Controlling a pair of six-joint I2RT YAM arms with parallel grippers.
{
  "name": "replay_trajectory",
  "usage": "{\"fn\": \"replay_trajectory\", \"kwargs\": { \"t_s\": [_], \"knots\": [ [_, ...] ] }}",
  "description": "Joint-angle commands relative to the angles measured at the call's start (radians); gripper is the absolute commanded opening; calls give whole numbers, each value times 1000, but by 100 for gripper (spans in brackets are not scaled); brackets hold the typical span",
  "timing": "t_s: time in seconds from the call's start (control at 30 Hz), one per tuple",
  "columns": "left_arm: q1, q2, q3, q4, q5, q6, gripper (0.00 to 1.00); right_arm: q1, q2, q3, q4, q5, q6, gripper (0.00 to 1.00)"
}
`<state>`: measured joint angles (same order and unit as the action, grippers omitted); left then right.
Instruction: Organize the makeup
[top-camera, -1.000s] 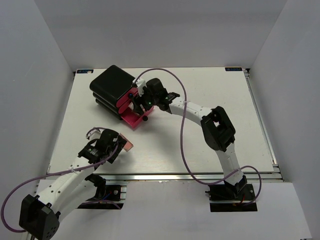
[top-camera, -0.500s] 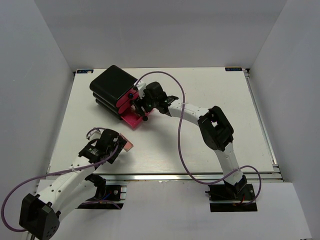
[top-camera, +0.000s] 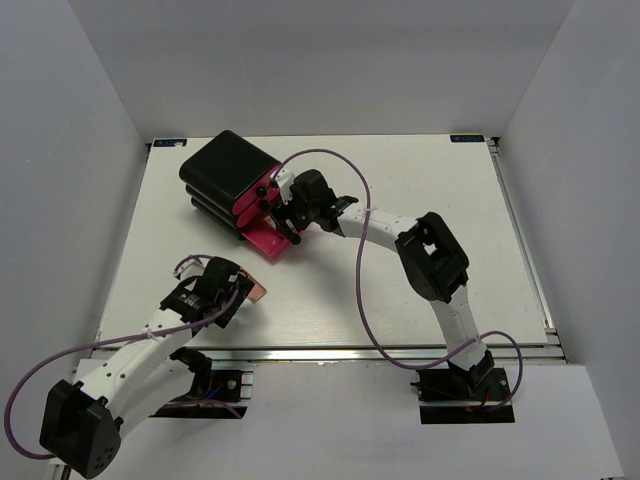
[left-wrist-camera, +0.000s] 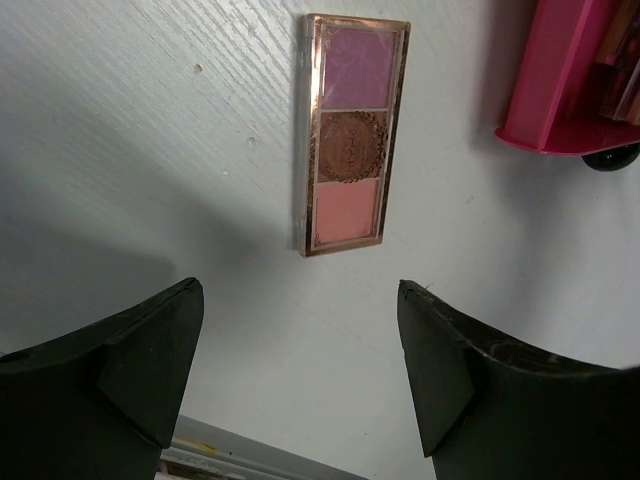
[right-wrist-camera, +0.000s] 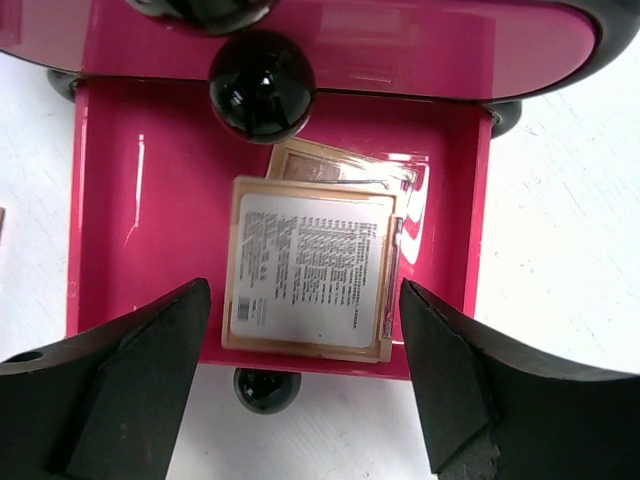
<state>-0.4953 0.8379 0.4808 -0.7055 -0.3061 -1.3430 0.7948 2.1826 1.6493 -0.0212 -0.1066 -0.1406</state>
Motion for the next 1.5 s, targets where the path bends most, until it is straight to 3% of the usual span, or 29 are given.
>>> {"fn": "replay_trajectory", "kwargs": {
  "t_s": [0.0,0.03,0.13,0.27,0.4,0.73,1.1,1.13,1.27,1.3,1.33,1.4,1.47],
  "knots": [
    [4,12,19,0,-28,-1,87,-9,-113,-5,35,-33,4,82],
    [6,21,24,0,-31,-1,87,-12,-122,-6,33,-44,9,89],
    [4,69,47,8,-34,11,87,-26,-152,0,23,-103,6,89],
    [9,144,99,-5,-67,36,87,-71,-222,-11,-31,-296,-74,89],
    [29,271,165,1,-100,77,86,-164,-384,-213,93,-453,-97,89],
    [74,648,401,-95,-70,203,86,-290,-553,-437,75,-470,-102,89],
    [73,776,394,-34,-37,223,81,-350,-595,-485,89,-487,-53,89],
    [74,780,394,-28,-39,223,78,-351,-596,-485,89,-490,-48,89],
    [72,784,394,-17,-31,217,34,-353,-600,-482,89,-498,-34,89],
    [72,773,392,-17,-30,208,19,-353,-601,-482,87,-496,-34,89],
    [72,764,389,-17,-30,205,18,-355,-603,-482,84,-498,-34,89],
    [72,712,374,-17,-15,179,3,-356,-609,-485,81,-498,-37,89],
    [67,660,367,-17,1,153,0,-359,-615,-490,78,-498,-37,89]
  ]
}}
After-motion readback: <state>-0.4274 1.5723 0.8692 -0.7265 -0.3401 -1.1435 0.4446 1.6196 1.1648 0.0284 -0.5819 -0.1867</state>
